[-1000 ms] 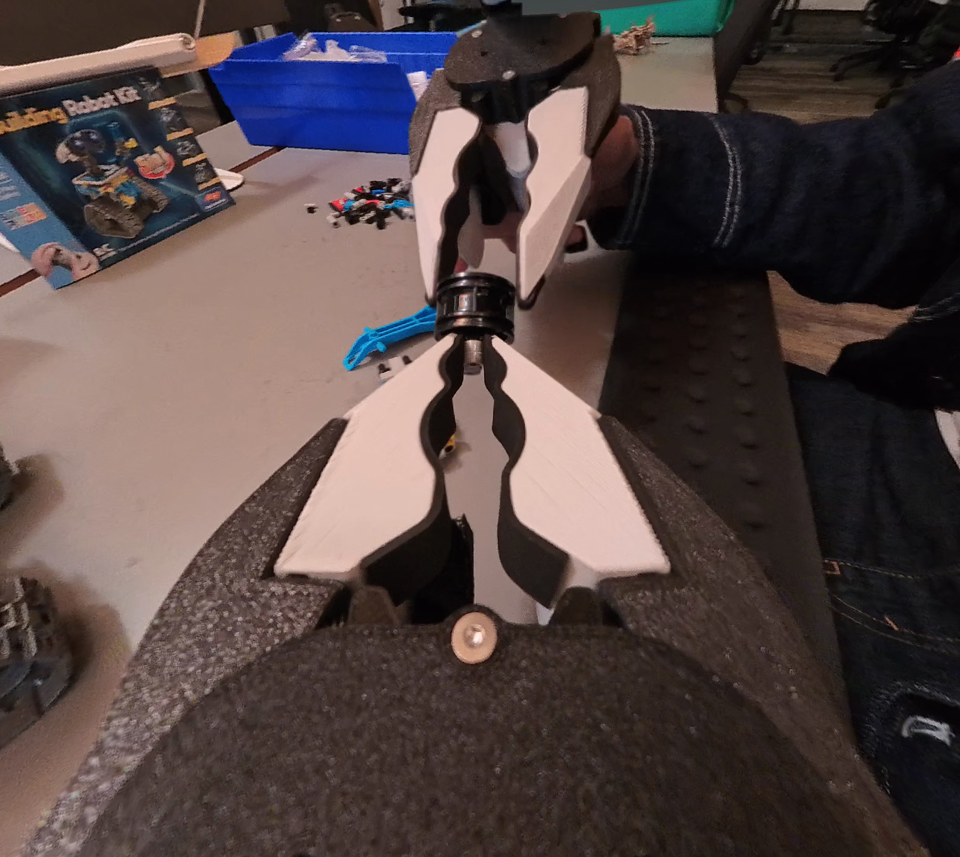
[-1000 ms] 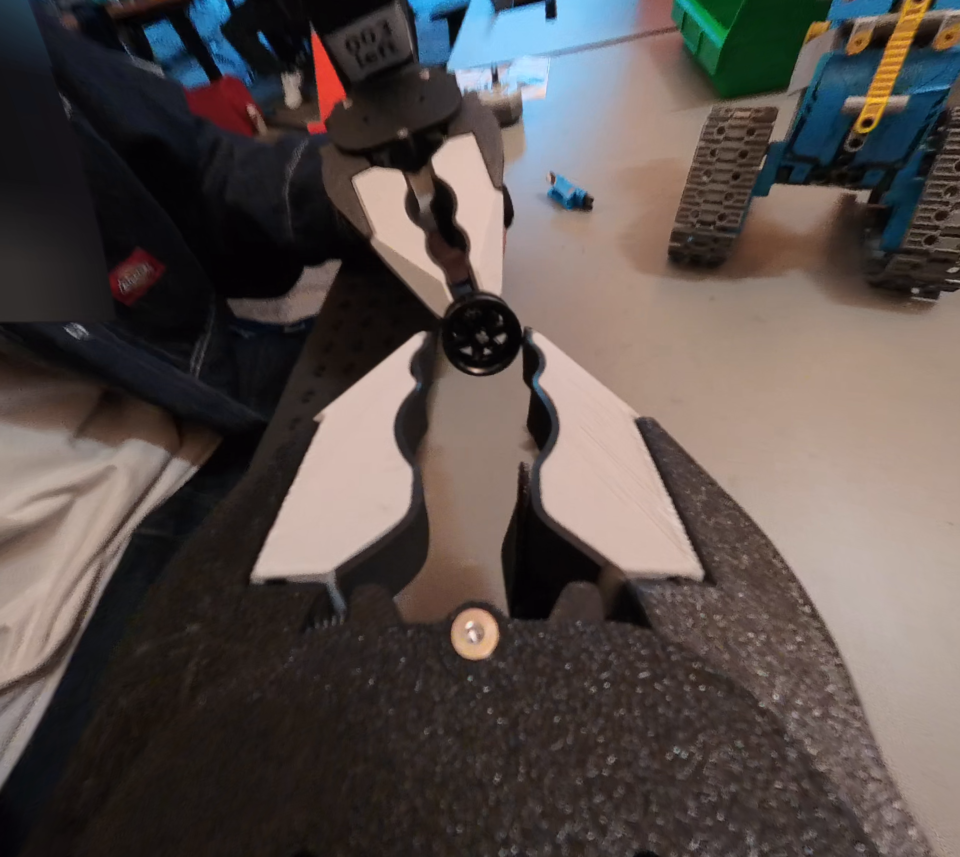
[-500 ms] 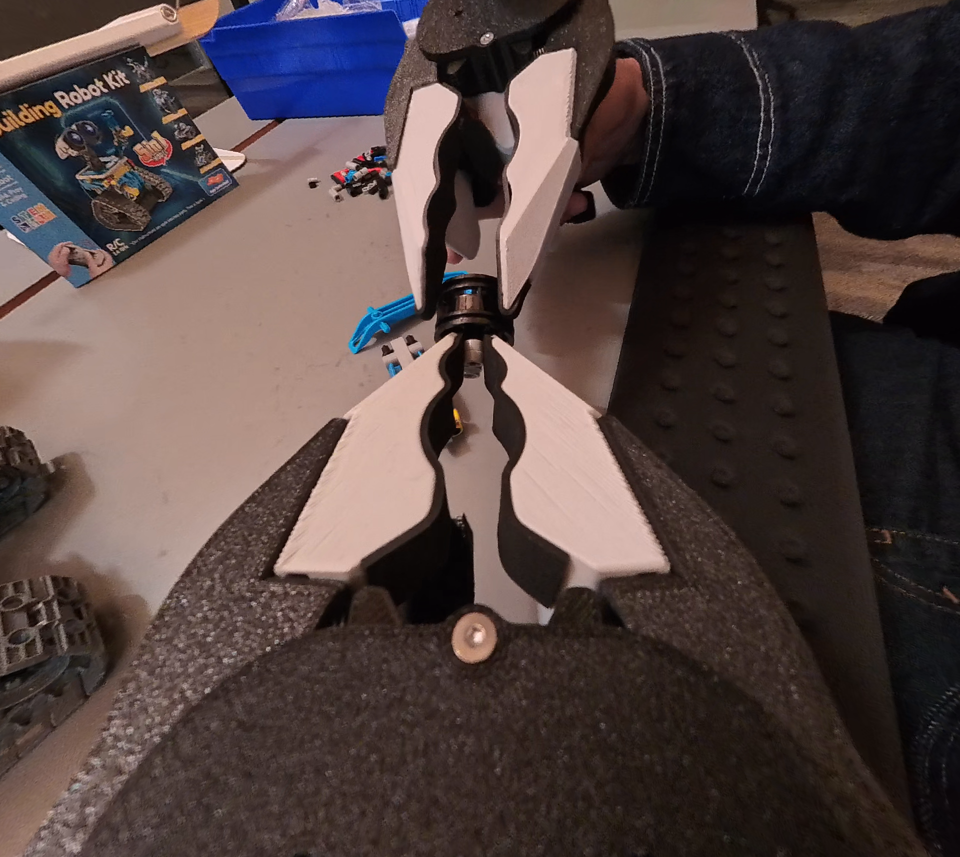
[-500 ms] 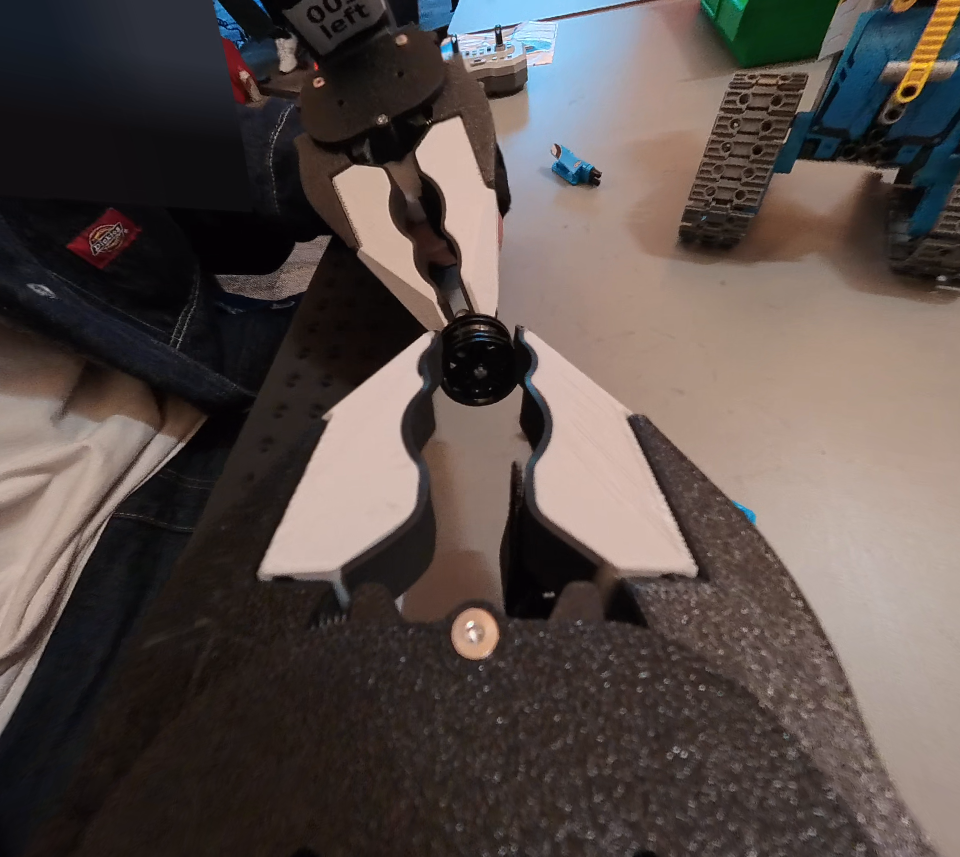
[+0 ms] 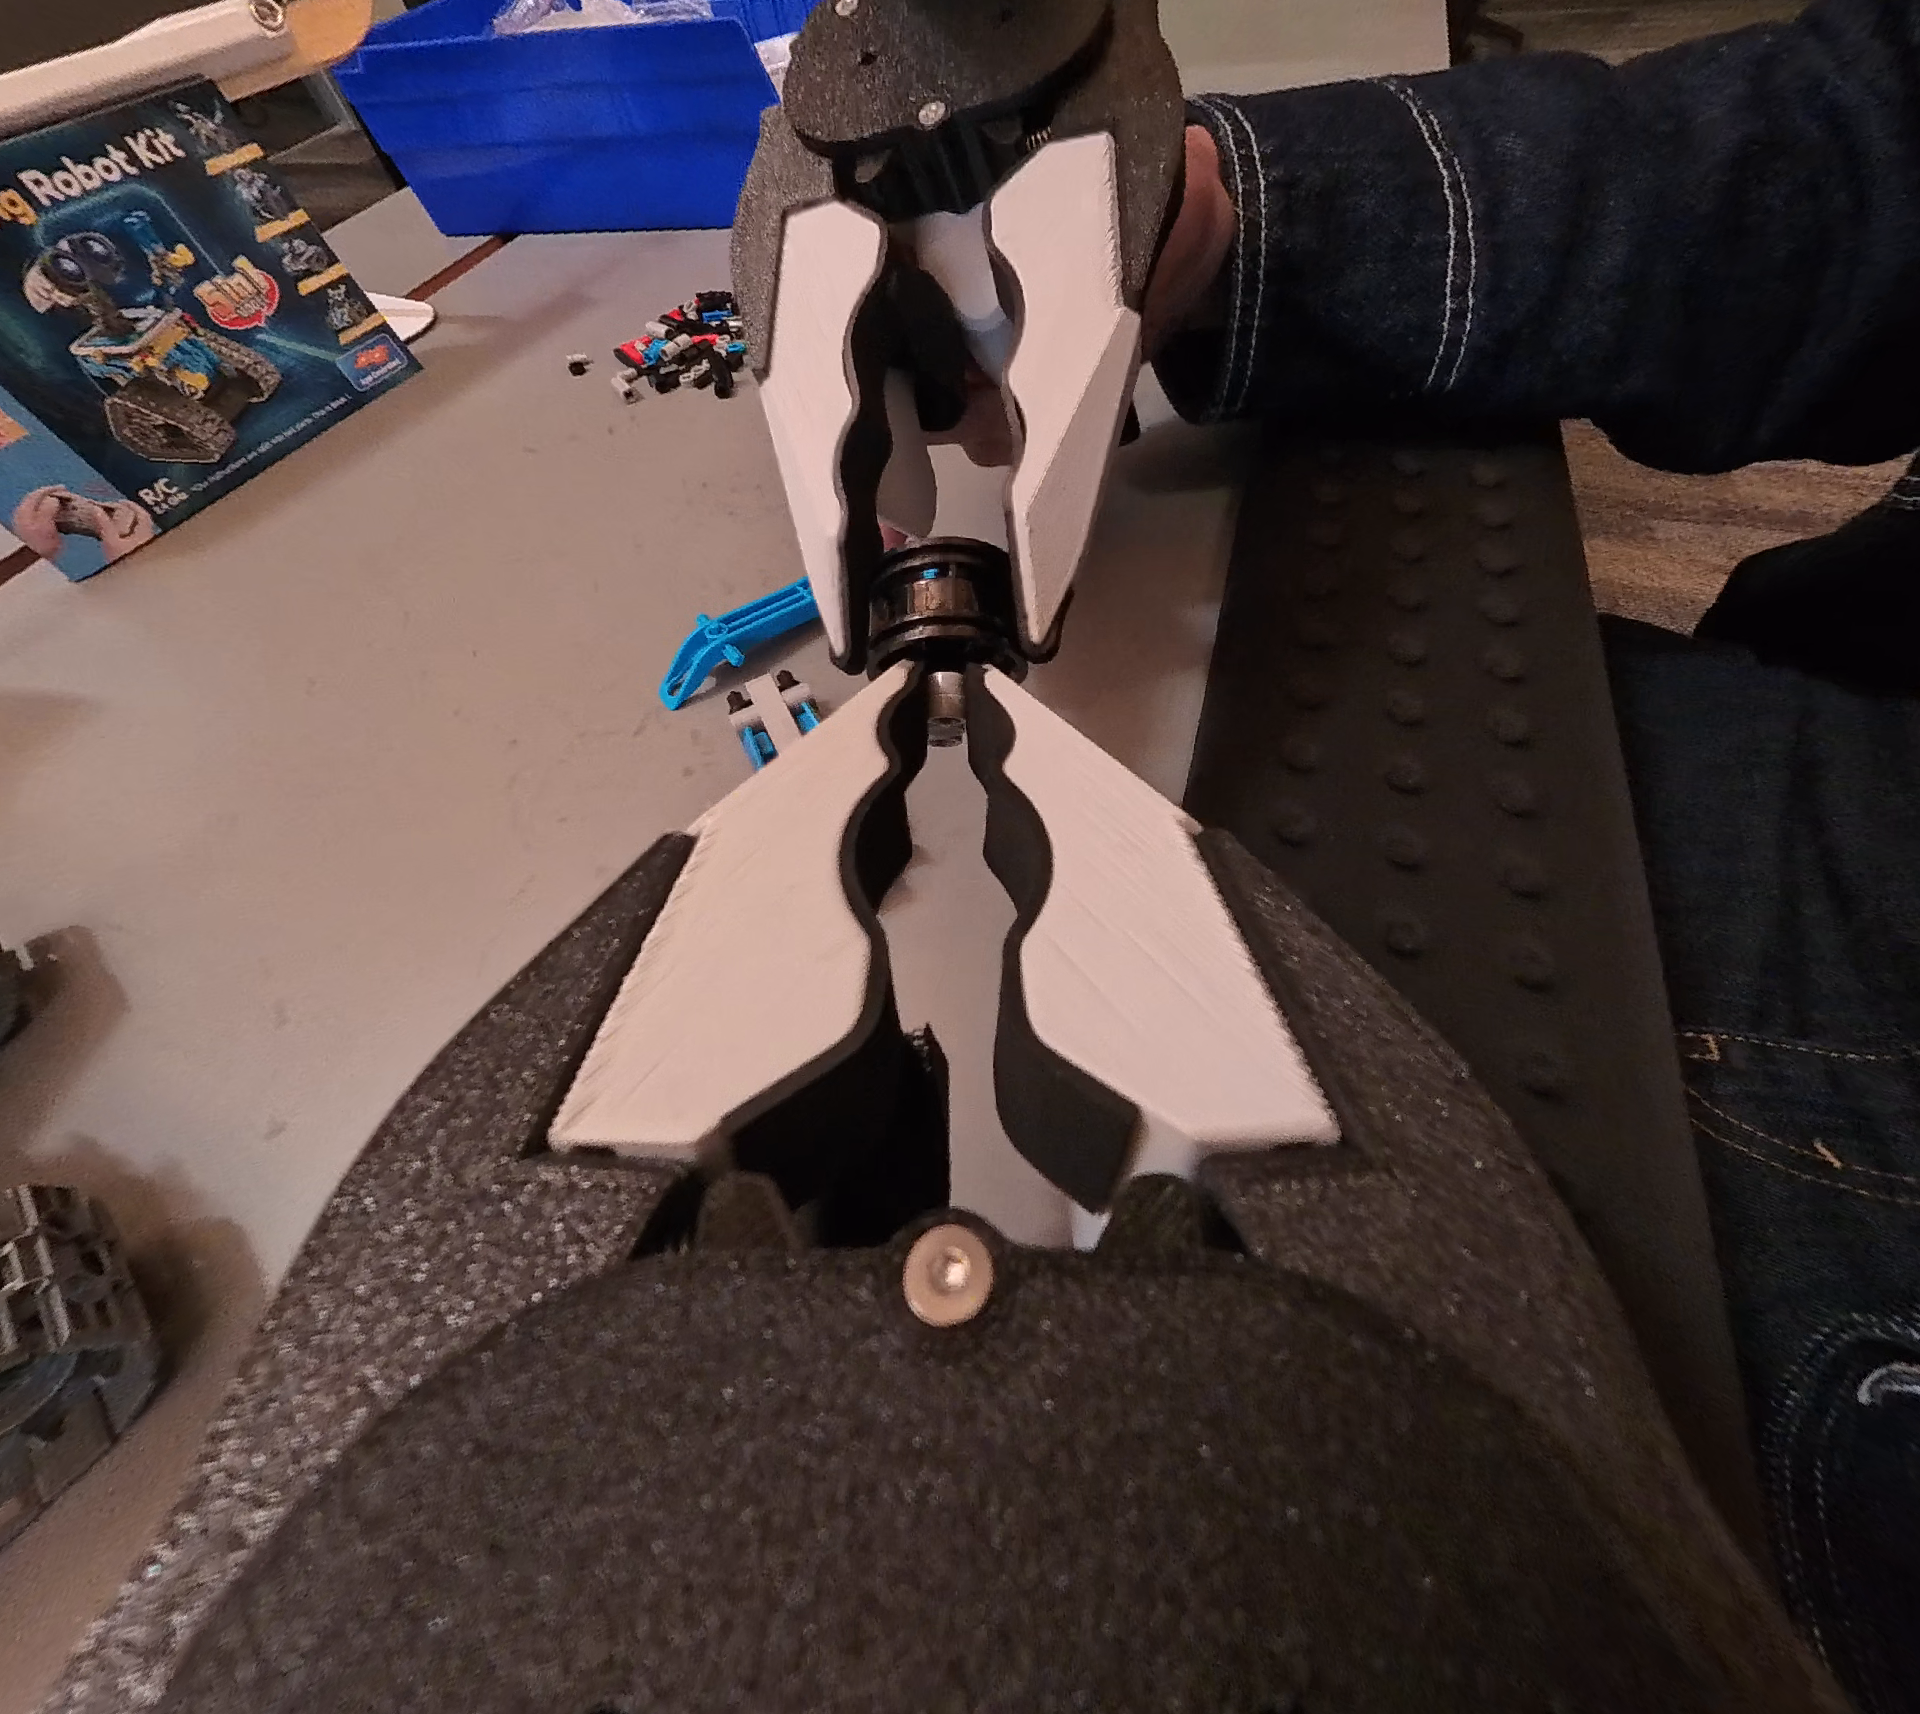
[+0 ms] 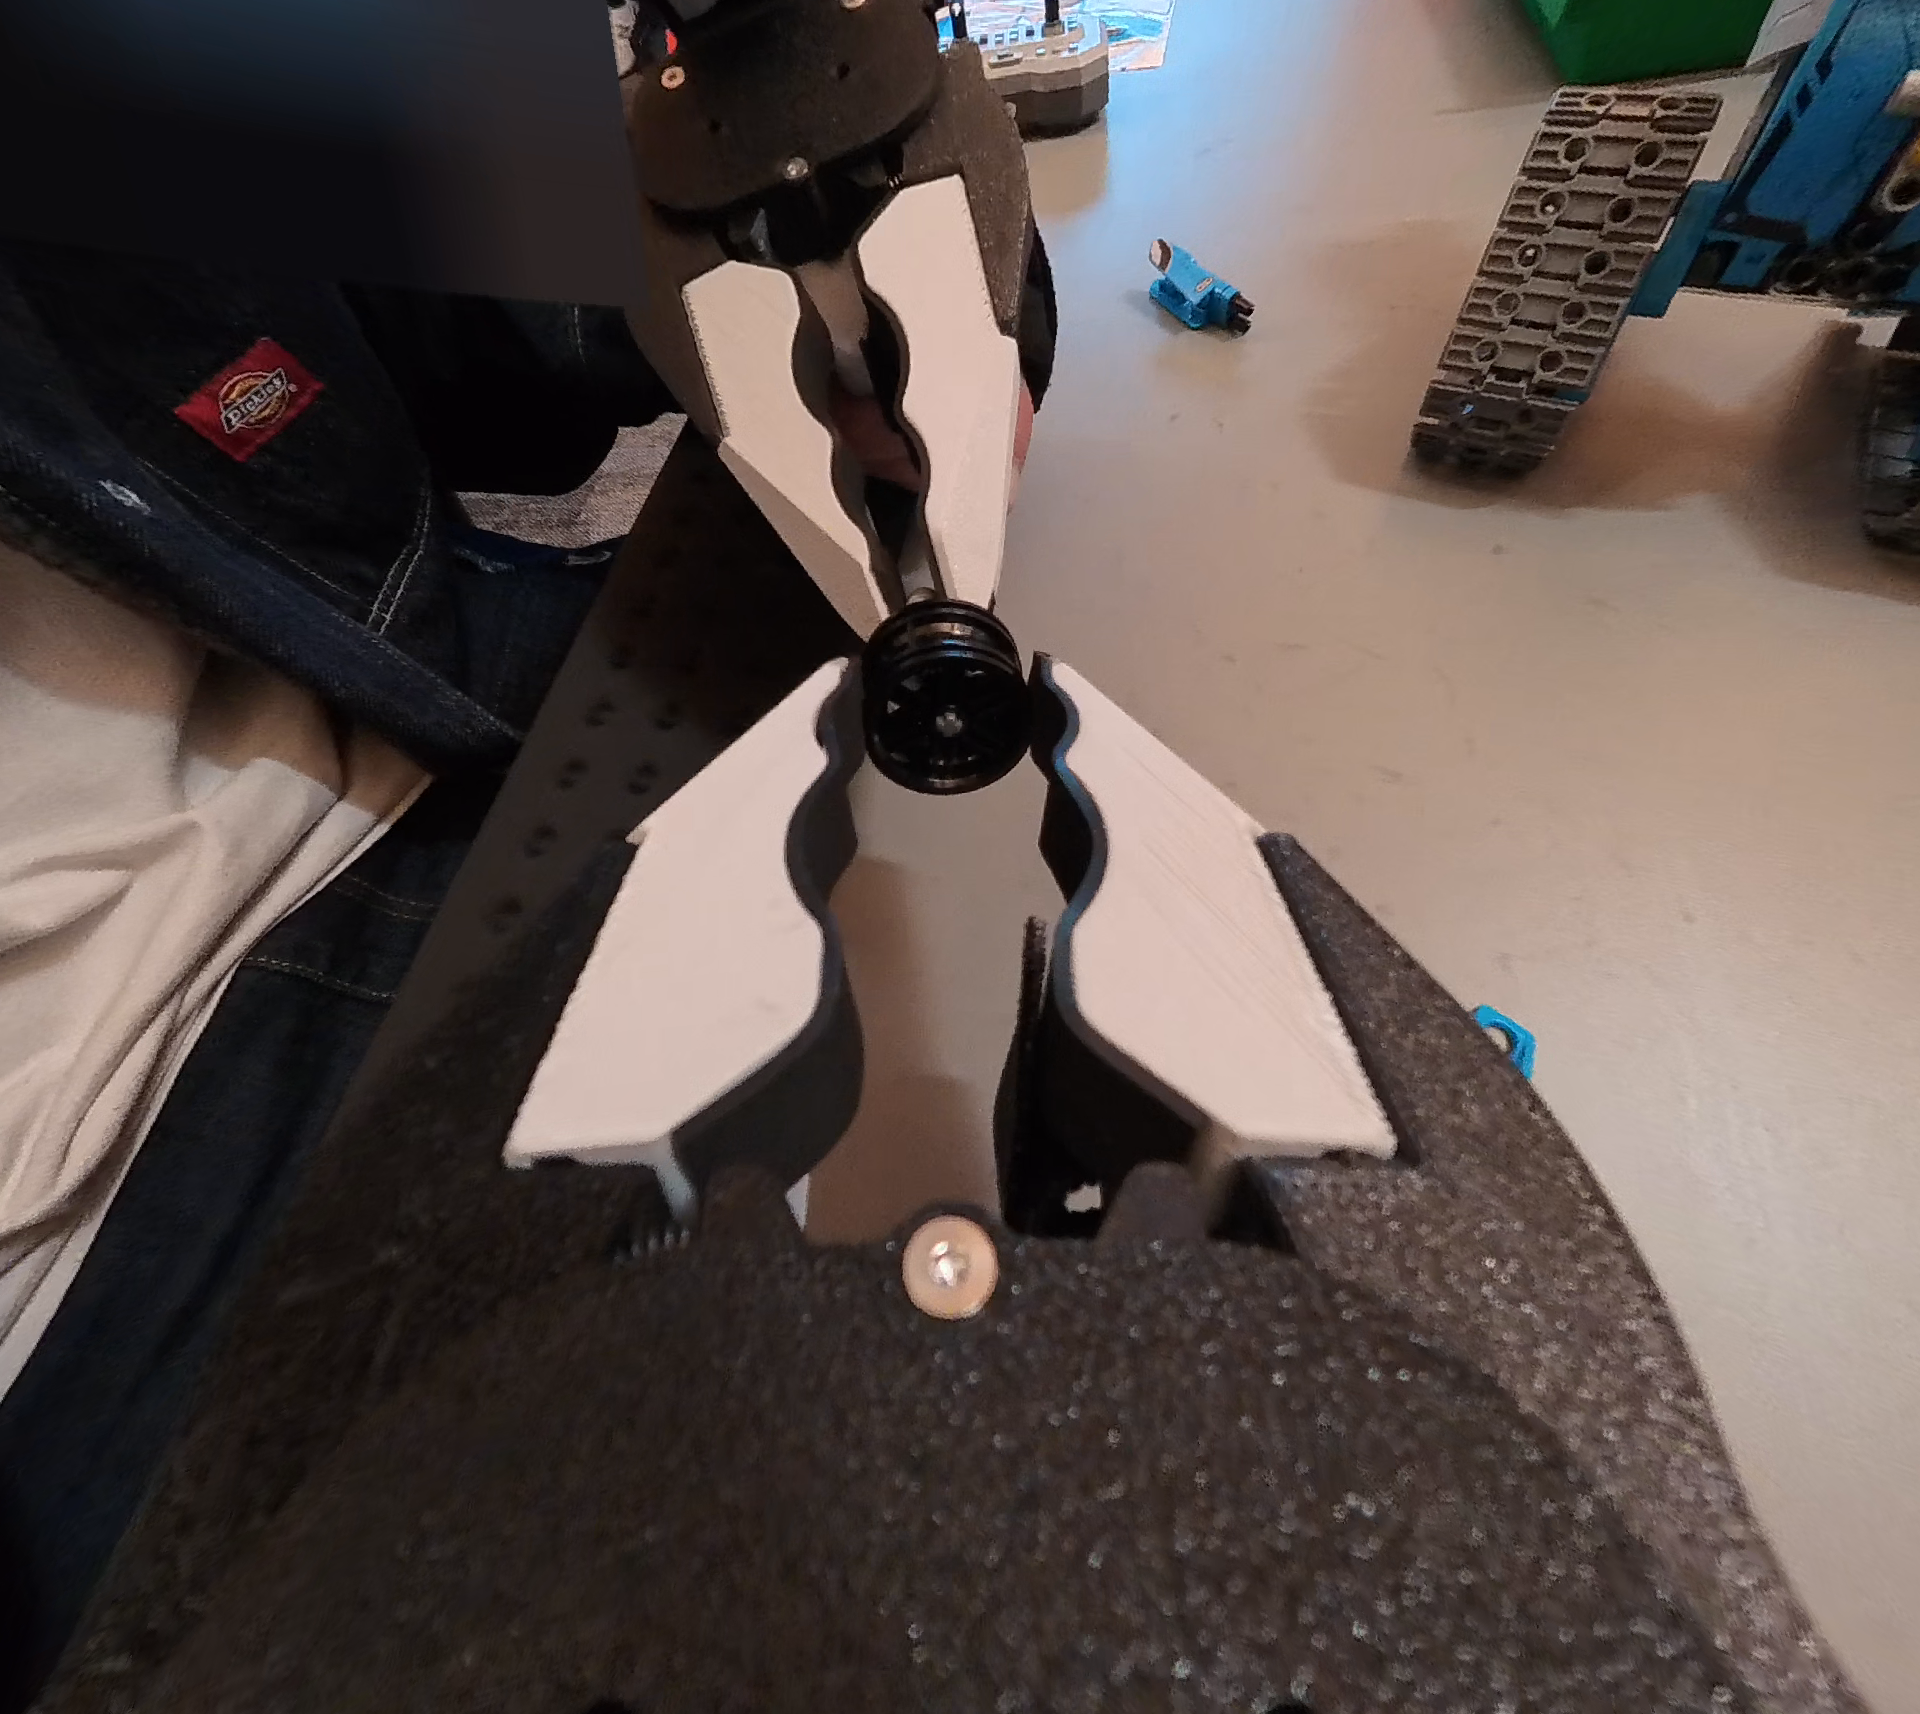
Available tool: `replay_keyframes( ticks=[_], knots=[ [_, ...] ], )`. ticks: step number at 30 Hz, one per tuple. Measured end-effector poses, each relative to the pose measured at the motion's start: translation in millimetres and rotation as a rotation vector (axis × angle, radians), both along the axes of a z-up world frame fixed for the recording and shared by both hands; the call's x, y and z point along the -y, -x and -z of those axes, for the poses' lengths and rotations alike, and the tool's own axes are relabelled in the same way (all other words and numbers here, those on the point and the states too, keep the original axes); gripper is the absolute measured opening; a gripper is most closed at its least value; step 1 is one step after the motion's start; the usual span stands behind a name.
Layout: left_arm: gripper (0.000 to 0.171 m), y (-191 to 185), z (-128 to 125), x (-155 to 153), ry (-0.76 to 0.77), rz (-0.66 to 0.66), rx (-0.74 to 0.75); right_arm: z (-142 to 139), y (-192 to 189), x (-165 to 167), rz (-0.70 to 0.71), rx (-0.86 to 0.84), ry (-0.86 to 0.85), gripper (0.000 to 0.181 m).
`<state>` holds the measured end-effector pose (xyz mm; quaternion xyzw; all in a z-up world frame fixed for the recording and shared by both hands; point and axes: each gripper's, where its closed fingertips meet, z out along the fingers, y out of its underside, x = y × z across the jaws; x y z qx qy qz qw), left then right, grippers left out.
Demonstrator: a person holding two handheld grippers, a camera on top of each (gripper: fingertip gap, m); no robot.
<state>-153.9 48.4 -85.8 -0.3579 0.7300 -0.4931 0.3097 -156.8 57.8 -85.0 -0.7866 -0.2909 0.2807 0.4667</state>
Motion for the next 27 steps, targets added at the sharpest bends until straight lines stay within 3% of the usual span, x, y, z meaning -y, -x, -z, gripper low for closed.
replay_keyframes(
  ticks=[11,15,17,20,27],
  knots=[
    [0.006,2.1,-4.1,3.6,0.014,0.023,0.015,-3.3,2.4,3.2,-0.022,-0.063,0.019,0.029],
    [0.007,7.9,-26.1,3.9,0.114,0.043,0.109,-21.0,4.4,4.7,-0.048,-0.234,0.014,0.029],
    [0.016,10.3,-39.4,-2.8,0.191,0.026,0.159,-31.6,-0.3,4.3,-0.044,-0.297,-0.004,0.03],
    [0.024,8.4,-45.3,-9.1,0.267,0.008,0.159,-40.8,-4.3,1.6,-0.023,-0.333,-0.036,0.03],
    [0.024,-1.7,-56.9,-18.2,0.338,-0.093,0.217,-60.6,-15.2,-0.6,0.004,-0.461,-0.065,0.03]
  ],
)
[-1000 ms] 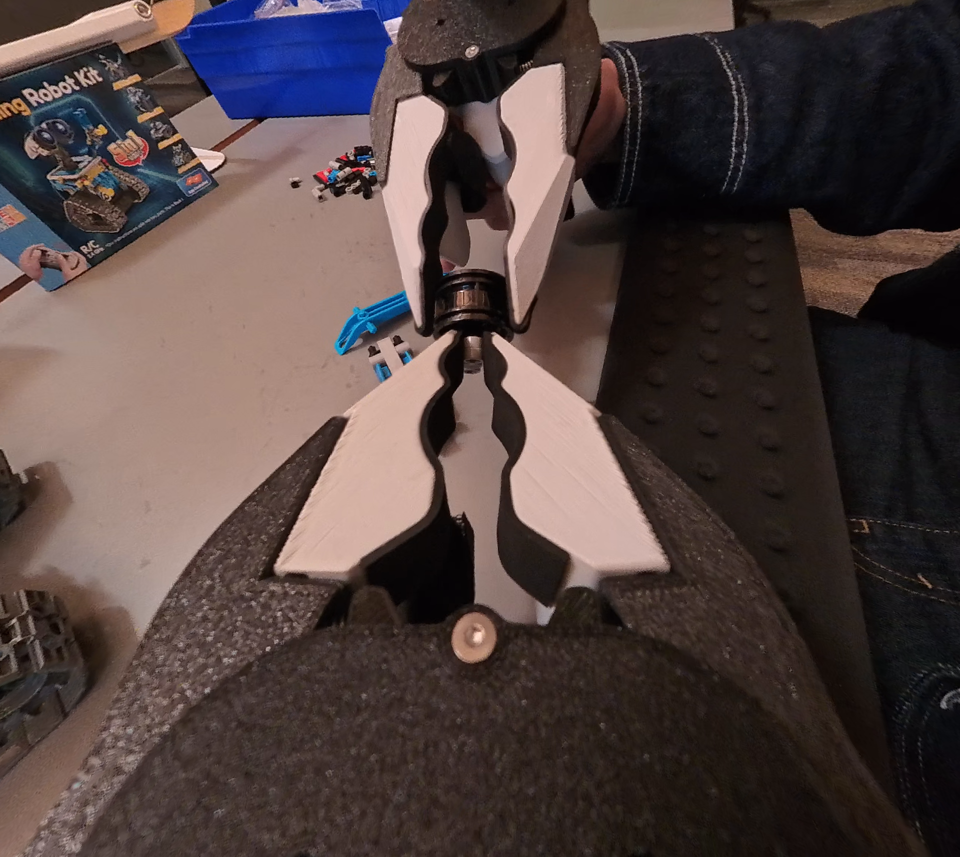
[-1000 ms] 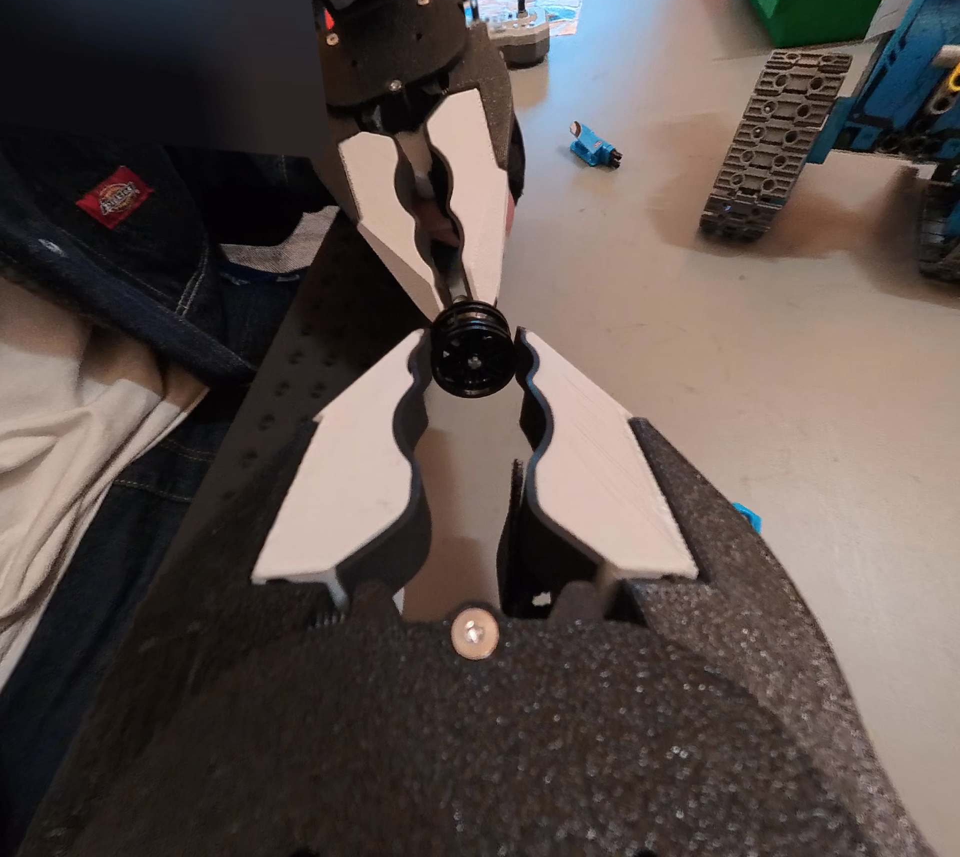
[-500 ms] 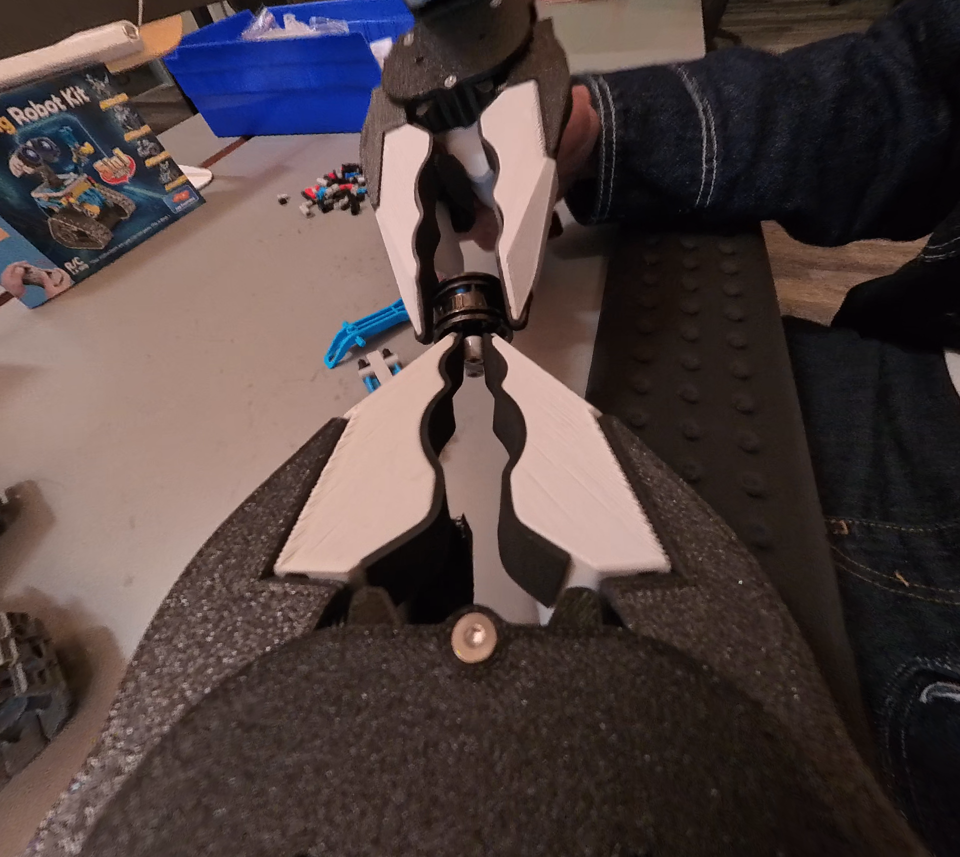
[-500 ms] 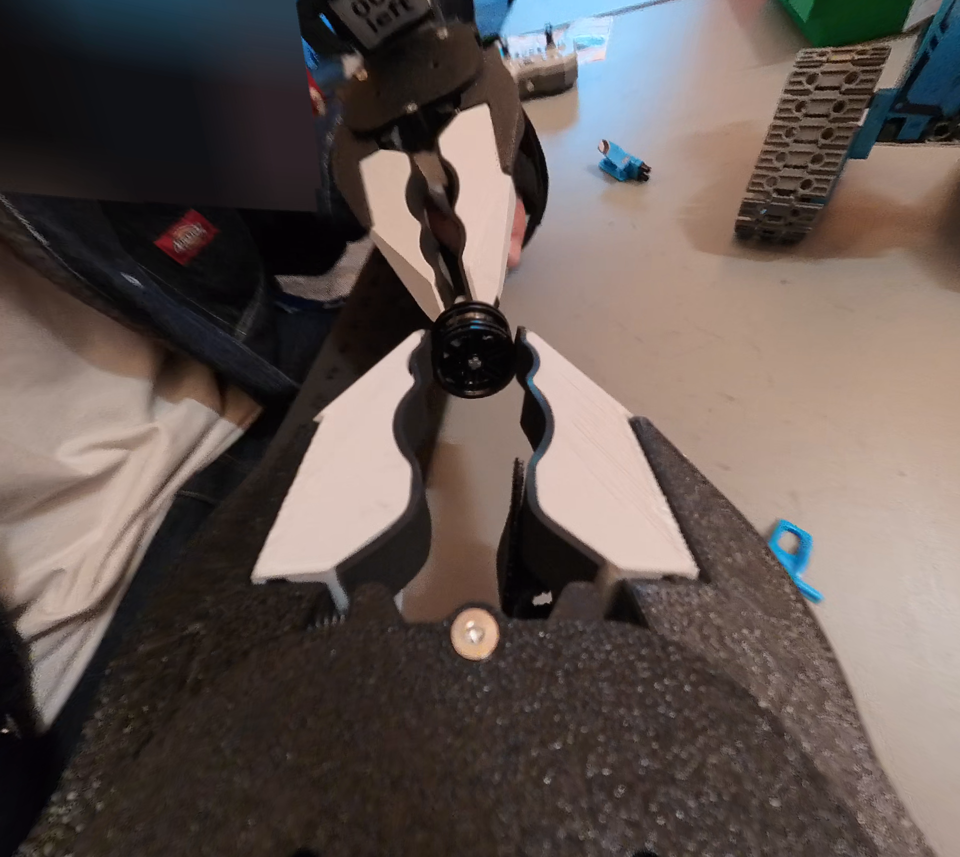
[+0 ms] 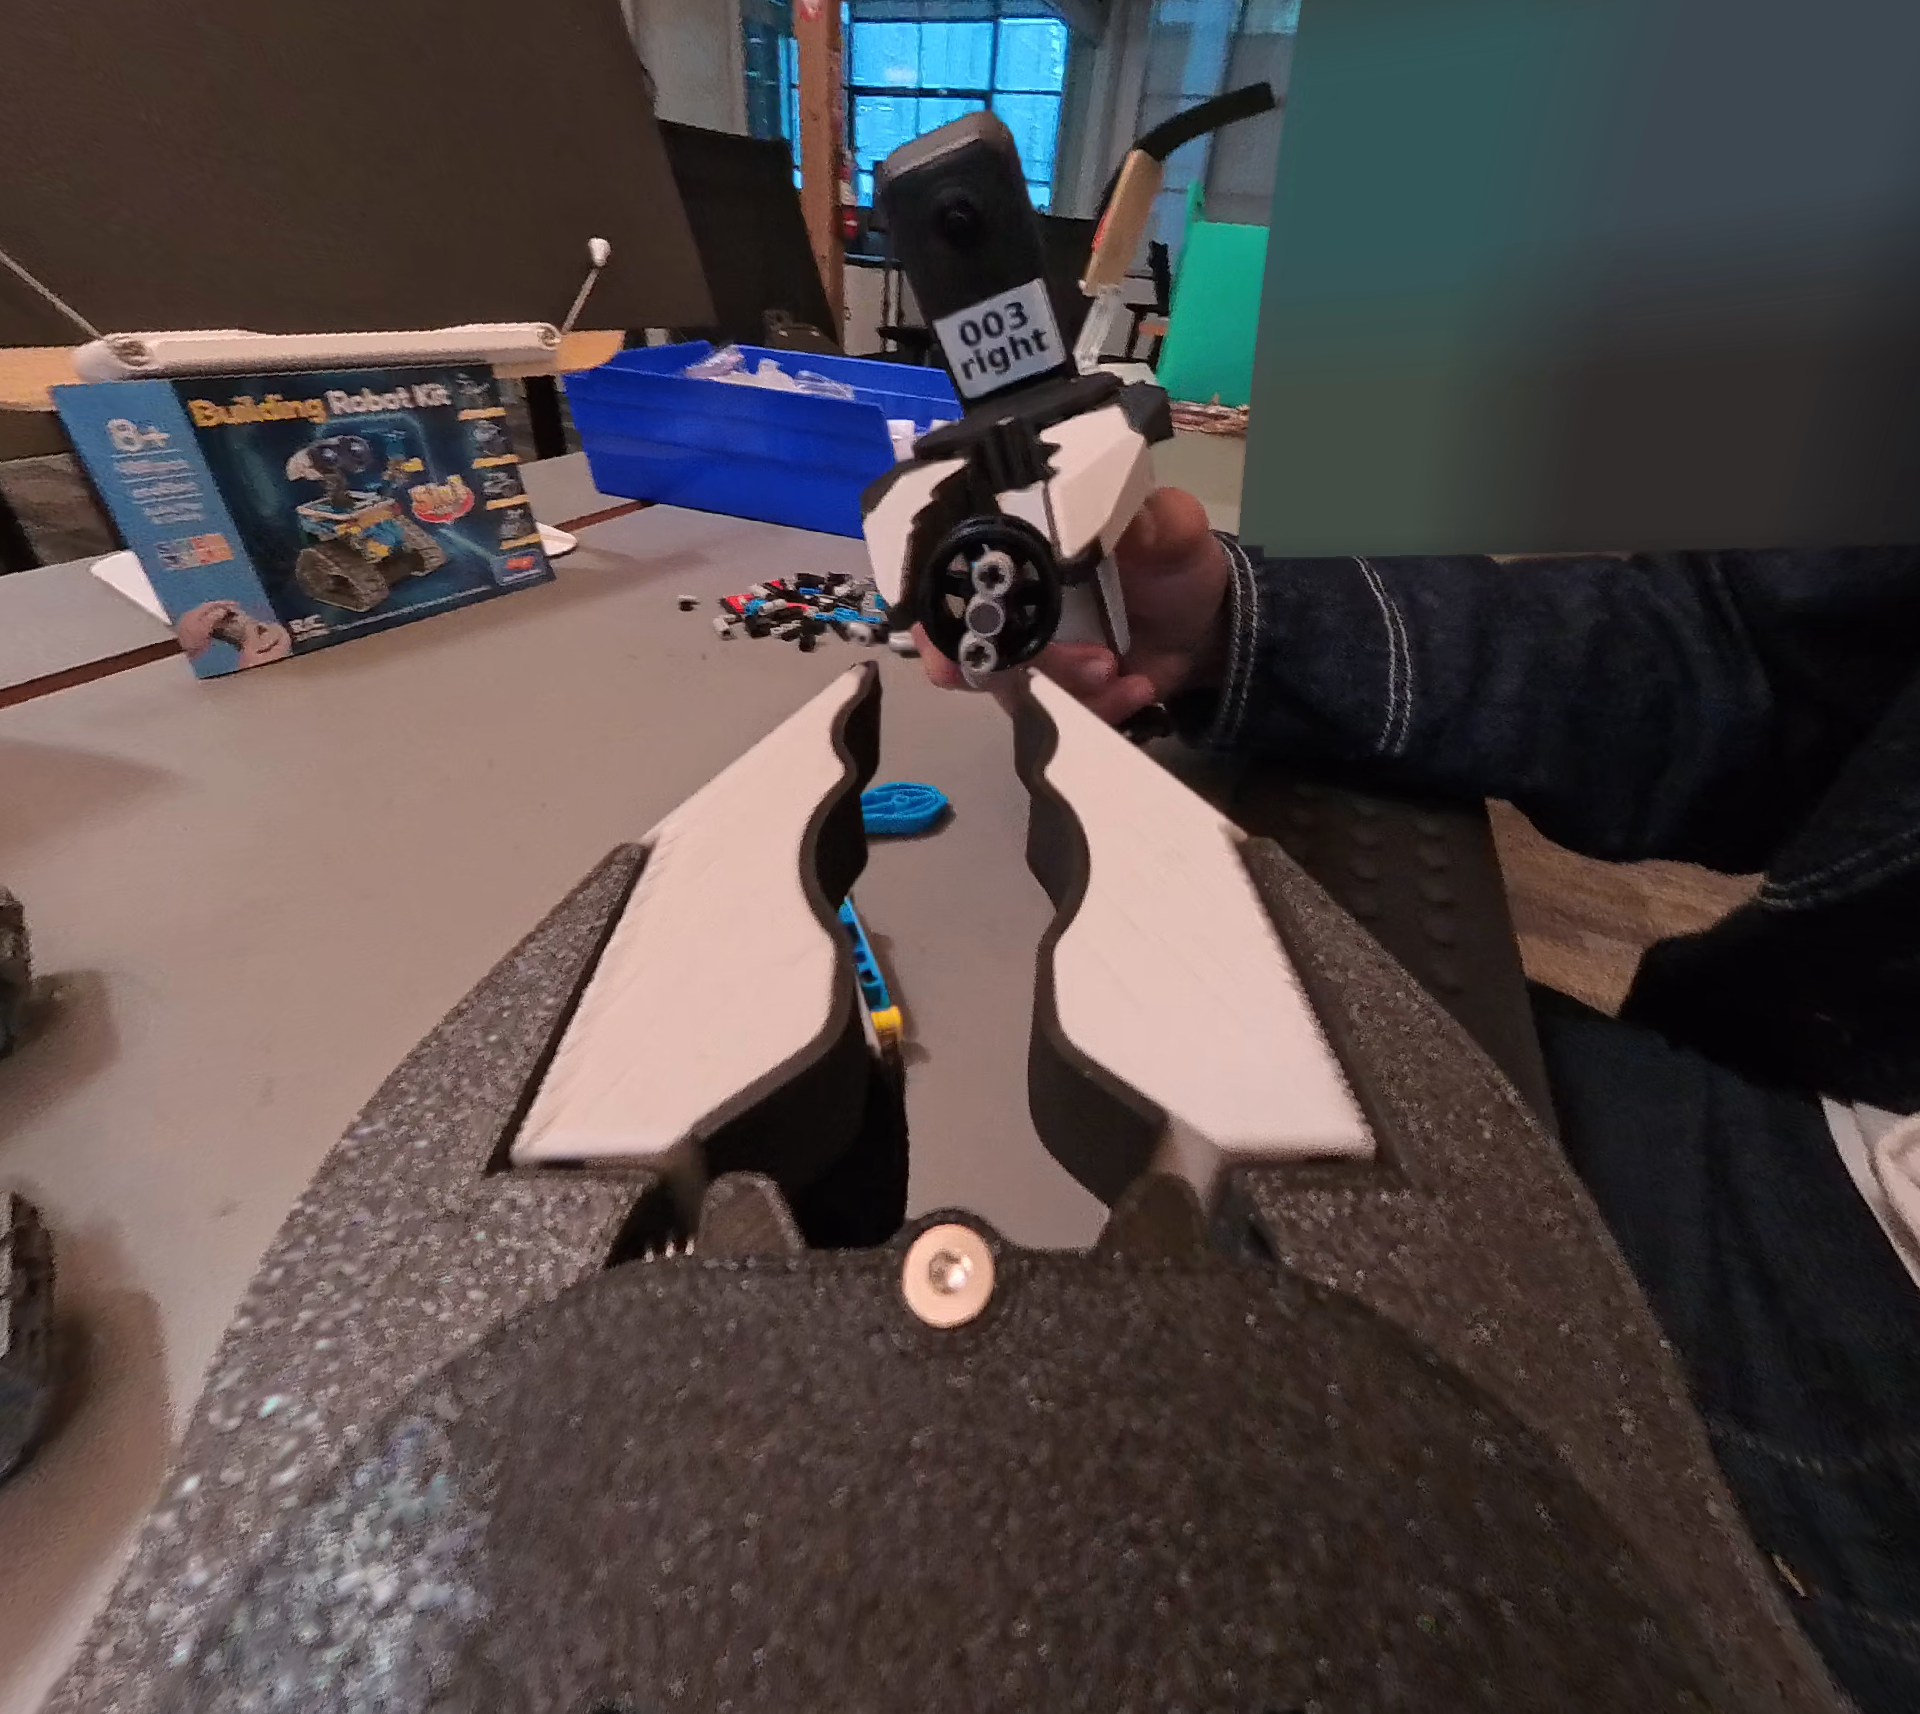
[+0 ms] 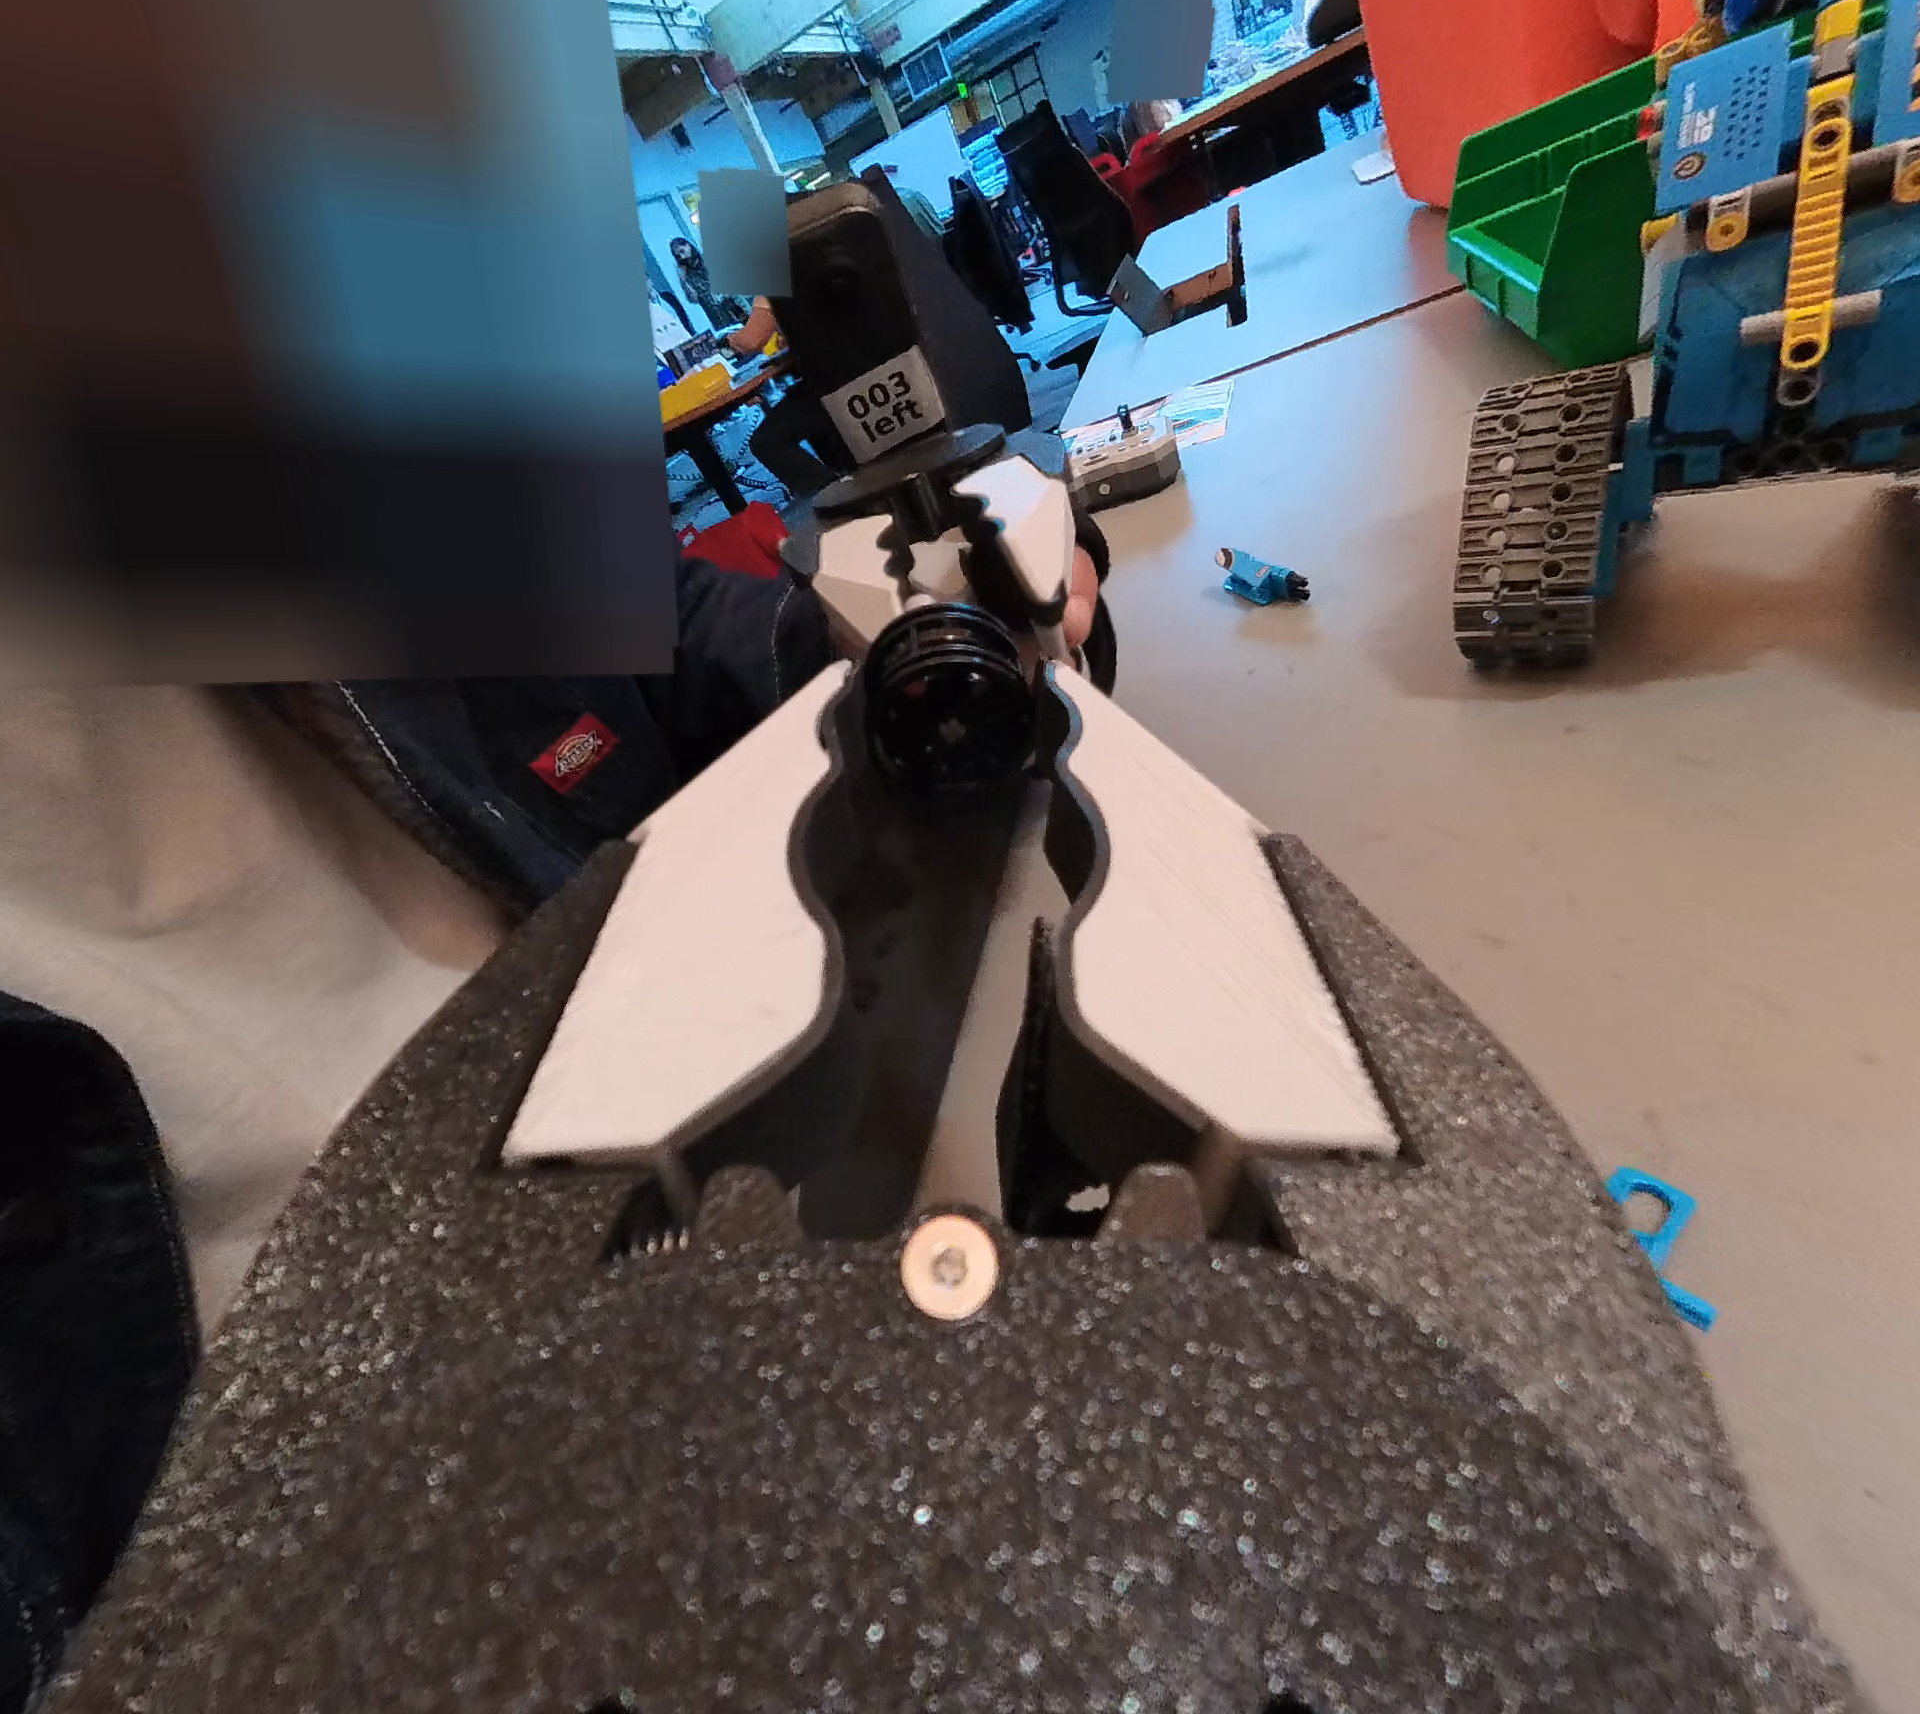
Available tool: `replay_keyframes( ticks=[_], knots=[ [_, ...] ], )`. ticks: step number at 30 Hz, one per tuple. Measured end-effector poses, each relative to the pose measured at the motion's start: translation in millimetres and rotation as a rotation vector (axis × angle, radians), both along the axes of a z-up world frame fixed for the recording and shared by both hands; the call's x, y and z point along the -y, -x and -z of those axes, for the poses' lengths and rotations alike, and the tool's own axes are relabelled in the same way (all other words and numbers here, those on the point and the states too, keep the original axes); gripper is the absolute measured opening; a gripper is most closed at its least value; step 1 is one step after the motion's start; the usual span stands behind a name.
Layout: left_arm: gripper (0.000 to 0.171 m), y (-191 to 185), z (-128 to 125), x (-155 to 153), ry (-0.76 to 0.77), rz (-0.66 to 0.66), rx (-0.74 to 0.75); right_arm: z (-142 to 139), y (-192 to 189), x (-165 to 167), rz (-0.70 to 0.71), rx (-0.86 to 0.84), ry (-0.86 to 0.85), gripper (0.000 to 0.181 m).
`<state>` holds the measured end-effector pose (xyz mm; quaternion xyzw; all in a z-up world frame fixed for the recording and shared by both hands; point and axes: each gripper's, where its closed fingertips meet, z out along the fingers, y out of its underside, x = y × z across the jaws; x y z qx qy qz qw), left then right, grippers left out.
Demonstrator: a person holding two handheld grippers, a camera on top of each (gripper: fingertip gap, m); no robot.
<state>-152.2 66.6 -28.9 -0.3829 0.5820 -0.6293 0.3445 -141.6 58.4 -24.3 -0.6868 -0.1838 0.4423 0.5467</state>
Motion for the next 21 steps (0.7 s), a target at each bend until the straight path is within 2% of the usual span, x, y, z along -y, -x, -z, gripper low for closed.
replay_keyframes(
  ticks=[5,10,21],
  knots=[
    [0.025,-3.7,-0.9,3.9,-0.05,-0.058,0.019,7.9,2.5,-4.6,0.011,0.018,0.028,0.031],
    [0.025,-10.5,1.5,1.1,-0.127,-0.188,0.018,10.2,2.2,-7.0,0.026,0.03,0.034,0.03],
    [0.019,-16.0,7.5,-0.7,-0.199,-0.265,-0.008,14.2,3.3,-12.0,0.053,0.057,0.039,0.031]
  ],
)
